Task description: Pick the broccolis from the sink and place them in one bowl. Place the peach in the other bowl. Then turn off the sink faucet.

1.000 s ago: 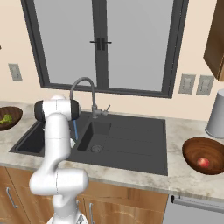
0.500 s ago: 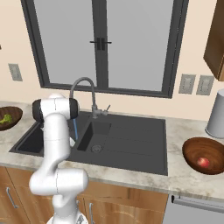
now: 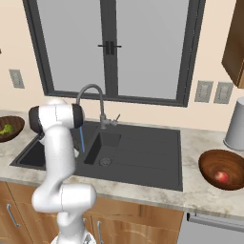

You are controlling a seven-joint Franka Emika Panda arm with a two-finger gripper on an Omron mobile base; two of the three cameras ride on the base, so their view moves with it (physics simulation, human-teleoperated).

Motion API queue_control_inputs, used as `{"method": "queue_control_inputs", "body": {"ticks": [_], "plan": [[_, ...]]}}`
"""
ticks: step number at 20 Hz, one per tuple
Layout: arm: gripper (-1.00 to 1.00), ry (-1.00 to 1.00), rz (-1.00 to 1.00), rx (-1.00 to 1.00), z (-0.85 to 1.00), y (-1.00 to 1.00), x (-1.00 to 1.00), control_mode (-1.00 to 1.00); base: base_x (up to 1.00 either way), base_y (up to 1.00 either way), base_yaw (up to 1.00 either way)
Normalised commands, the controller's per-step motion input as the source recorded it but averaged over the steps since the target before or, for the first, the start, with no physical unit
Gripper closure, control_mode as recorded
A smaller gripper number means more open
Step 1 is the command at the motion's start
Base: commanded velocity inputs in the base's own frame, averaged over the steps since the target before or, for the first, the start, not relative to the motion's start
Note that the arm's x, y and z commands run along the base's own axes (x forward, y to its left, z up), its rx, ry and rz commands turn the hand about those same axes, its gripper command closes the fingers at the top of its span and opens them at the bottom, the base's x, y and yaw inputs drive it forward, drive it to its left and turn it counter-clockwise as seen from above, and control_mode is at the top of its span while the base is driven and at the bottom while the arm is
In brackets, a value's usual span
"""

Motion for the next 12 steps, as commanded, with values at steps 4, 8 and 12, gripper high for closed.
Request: {"method": "queue_control_inputs", "body": {"ticks": [4, 8, 12], "plan": [[1.0, -0.05, 0.0, 0.0, 0.39, 0.07, -0.03, -1.0, 0.0, 0.0, 0.0], [1.0, -0.03, 0.0, 0.0, 0.28, 0.19, 0.0, -1.0, 0.0, 0.0, 0.0], [1.0, 0.0, 0.0, 0.0, 0.28, 0.19, 0.0, -1.0, 0.0, 0.0, 0.0]]}}
